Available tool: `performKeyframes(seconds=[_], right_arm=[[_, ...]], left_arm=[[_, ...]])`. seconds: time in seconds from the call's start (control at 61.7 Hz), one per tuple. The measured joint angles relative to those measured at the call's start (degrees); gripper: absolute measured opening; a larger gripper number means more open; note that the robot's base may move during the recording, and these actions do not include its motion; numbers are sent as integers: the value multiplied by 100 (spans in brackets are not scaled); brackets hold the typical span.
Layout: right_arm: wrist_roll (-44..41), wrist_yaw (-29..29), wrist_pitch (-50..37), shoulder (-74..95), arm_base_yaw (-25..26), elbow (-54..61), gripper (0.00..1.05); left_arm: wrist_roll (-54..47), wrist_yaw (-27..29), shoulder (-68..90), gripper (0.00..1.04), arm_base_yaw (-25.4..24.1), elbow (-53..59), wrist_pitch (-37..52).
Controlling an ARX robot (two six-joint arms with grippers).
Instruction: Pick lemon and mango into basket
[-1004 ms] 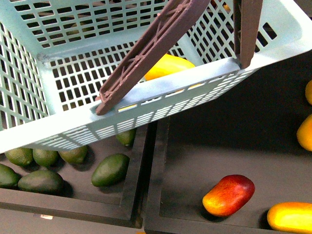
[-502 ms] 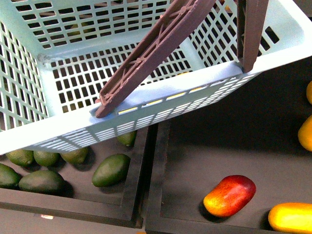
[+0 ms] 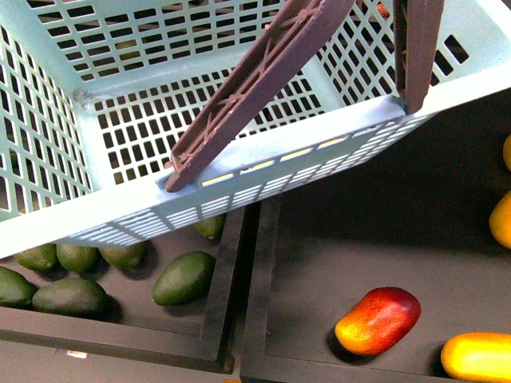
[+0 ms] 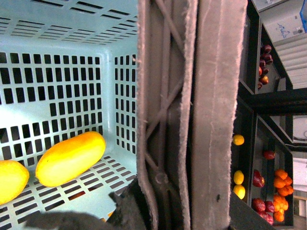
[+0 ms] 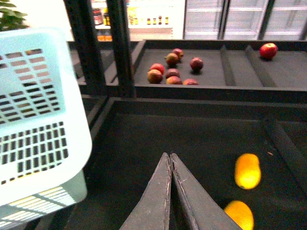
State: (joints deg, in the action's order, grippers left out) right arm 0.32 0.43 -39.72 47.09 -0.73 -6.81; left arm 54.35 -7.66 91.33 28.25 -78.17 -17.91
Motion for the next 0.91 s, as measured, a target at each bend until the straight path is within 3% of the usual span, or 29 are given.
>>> performKeyframes(seconds=[0.373, 0.486, 0.907], right_arm=[[0, -28, 761, -1165, 52, 409, 2], [2, -24, 651, -1296, 55, 579, 2], [0, -39, 1856, -2583, 55, 581, 2]], left_arm=[[-7, -20, 0, 16, -13, 0, 0], [-9, -2, 0, 16, -13, 0, 0], [-9, -4, 0, 16, -11, 0, 0]])
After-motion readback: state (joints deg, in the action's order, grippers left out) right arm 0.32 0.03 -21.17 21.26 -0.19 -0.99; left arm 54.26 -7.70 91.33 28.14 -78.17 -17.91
